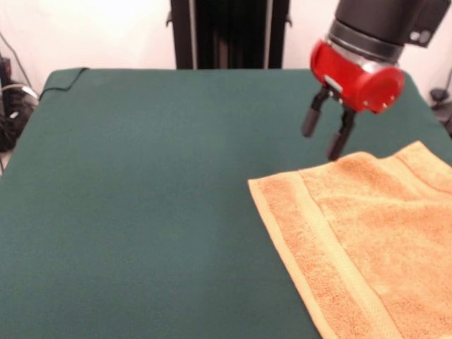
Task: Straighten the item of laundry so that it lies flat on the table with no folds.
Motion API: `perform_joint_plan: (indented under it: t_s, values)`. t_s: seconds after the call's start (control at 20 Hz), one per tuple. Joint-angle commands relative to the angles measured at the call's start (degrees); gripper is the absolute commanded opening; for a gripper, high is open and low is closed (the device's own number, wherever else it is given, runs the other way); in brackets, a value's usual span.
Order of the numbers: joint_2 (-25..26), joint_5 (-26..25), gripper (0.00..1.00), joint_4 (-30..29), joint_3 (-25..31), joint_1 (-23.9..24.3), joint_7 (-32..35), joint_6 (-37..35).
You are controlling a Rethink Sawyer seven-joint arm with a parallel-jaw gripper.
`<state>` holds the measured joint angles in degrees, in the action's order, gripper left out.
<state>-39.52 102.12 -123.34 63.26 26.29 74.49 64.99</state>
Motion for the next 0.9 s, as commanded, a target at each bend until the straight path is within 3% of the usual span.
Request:
perform_joint_plan:
  t_s: [0.05,0.3,0.6,0.9]
  values:
    - [6.3,0.22,1.0,-1.48,-8.36,-2.36,12.78,-7.61]
    - [6.86,2.16,1.0,-2.15,-9.51,-2.3,12.25,-10.04]
    - [6.41,8.77,1.0,-3.3,-7.01,-0.08,10.7,-13.55]
    - [8.63,3.91,1.0,-3.02,-10.91,-1.41,12.61,-16.37]
